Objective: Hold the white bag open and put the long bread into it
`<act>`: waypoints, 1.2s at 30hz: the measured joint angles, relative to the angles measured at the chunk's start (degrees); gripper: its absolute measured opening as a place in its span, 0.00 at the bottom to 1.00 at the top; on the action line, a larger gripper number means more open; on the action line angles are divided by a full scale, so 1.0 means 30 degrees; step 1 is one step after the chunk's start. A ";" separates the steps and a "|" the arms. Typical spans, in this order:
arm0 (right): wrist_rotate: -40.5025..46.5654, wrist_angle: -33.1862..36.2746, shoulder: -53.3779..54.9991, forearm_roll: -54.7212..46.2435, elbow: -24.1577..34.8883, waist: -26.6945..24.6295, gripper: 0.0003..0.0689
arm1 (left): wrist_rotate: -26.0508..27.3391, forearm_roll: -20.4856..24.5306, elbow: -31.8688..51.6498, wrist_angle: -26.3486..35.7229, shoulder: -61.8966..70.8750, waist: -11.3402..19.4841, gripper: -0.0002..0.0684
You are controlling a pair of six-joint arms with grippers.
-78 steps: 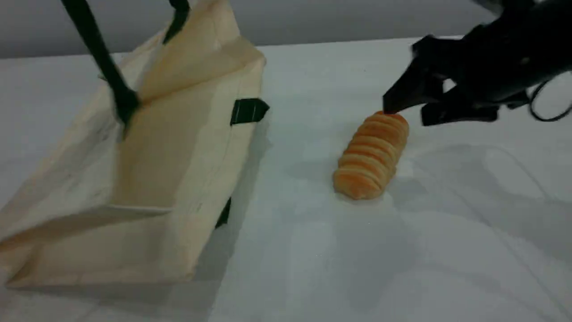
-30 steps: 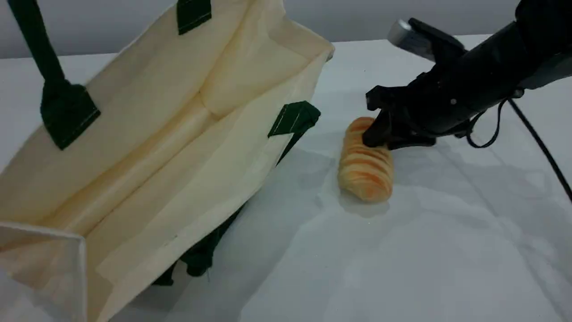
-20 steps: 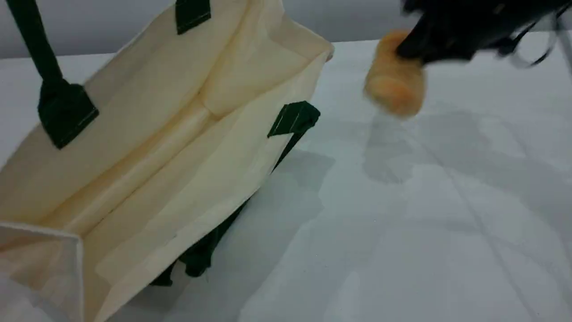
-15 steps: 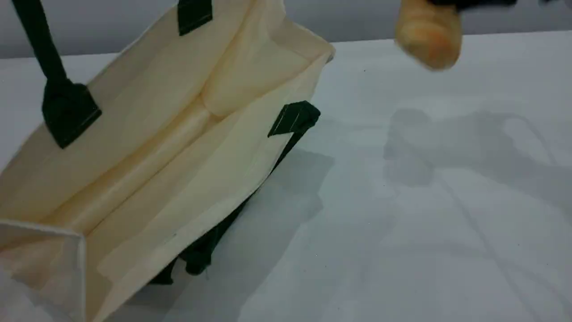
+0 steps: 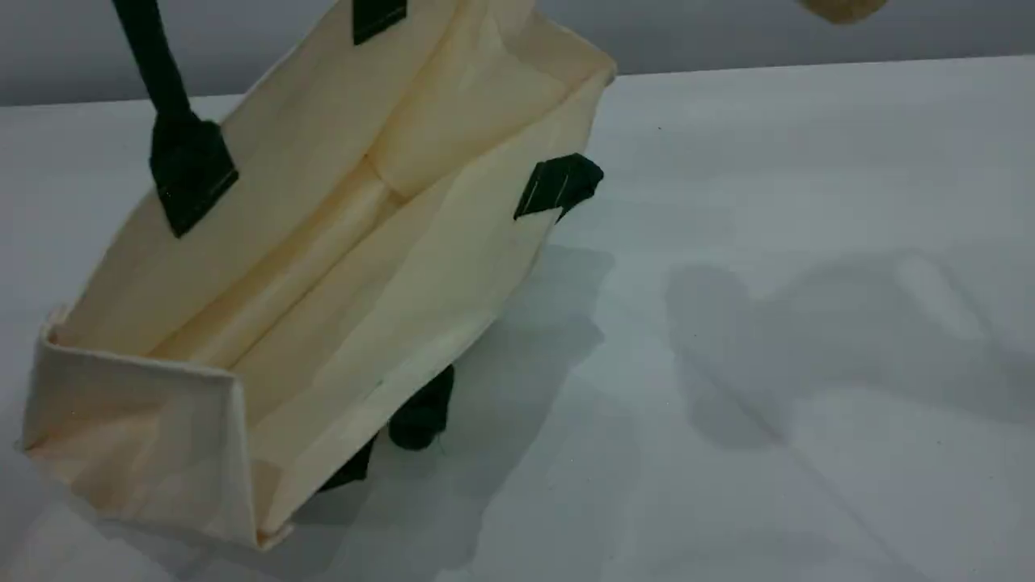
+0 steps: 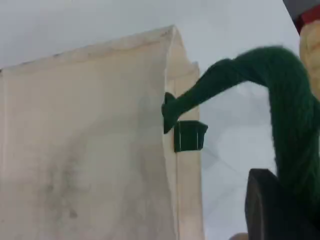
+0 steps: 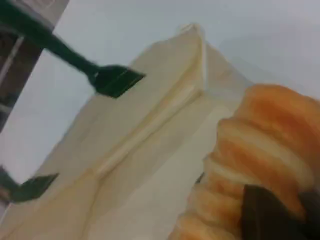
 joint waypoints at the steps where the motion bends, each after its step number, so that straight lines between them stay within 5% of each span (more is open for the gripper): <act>1: 0.0000 0.0247 0.0000 0.0089 0.0000 0.0109 0.10 | 0.0061 0.0018 -0.0138 -0.0064 0.0155 0.0000 0.12; 9: 0.0000 0.0063 0.0037 0.0005 0.0000 0.1900 0.10 | 0.0061 -0.0224 -0.1393 0.0004 0.1650 -0.0207 0.12; 18: 0.0016 -0.0622 0.0037 0.0005 0.0000 0.3410 0.10 | 0.0173 0.0022 -0.2687 0.0325 0.2064 -0.2479 0.12; 30: 0.0499 -0.1008 0.0057 -0.0232 0.0000 0.3519 0.09 | -0.0315 0.0302 -0.3365 0.0763 0.2033 -0.2479 0.12; 36: 0.0825 -0.2011 0.0887 -0.0125 -0.0017 0.5351 0.09 | -0.0315 -0.0119 -0.3386 0.0812 0.1999 -0.2479 0.12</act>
